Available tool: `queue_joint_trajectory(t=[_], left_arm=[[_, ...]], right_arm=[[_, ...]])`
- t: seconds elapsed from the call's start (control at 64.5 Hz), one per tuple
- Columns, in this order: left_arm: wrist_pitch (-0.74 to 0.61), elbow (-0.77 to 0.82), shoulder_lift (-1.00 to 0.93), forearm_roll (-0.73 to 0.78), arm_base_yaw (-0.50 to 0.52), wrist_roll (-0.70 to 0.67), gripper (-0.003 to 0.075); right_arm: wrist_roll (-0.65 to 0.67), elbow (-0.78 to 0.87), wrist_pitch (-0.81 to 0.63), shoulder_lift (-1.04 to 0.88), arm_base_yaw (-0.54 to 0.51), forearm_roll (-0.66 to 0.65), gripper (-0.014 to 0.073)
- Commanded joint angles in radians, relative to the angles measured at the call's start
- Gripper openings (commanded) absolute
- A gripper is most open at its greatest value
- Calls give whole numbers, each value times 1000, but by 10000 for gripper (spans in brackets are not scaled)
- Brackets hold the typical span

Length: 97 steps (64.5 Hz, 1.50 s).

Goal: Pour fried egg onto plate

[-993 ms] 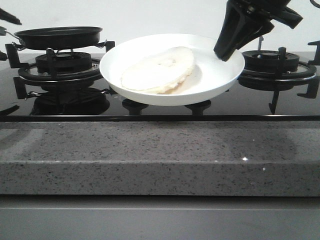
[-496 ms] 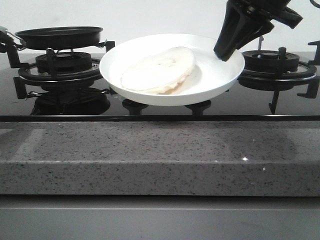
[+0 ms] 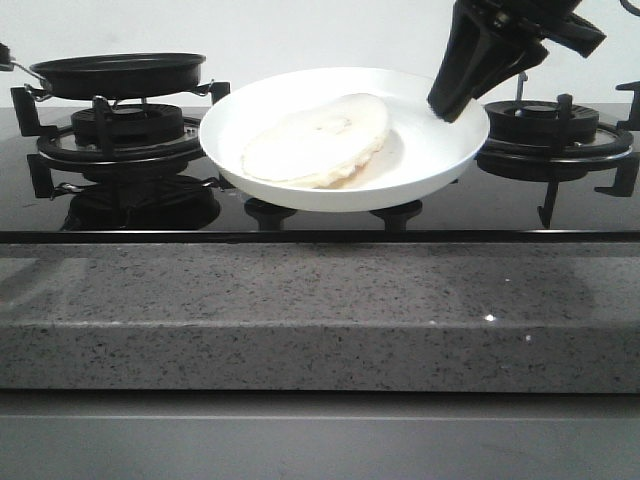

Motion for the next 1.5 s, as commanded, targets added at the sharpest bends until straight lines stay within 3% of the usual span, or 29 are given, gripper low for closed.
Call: queue_joint_trajectory(t=[0.0,0.186,0.372,0.605,0.729,1.163,1.489], left_arm=[[7,-12,-116,-19,-4,6,-19],[-189,31,-327,157,-41,26,-20],[-419,112,-555,583,-168,-176,-20],[-516,235,-777,949,-325,-360,-20],[-559,324,-891,973,-366,-379,-20],[-712,646,-1354,1003,-368,-382,-19],[-716,689,-1437,1000,-368,-382,-19]], right_arm=[[-2,-27,-35,-47,0,41,-58],[-2,-27,-35,-47,0,41,-58],[-2,-27,-35,-47,0,41,-58],[-2,-27,-35,-47,0,41,-58],[-2,-27,-35,-47,0,41,-58],[-2,-27,-35,-47,0,41,-58],[-2,-27,-35,-47,0,41,-58]])
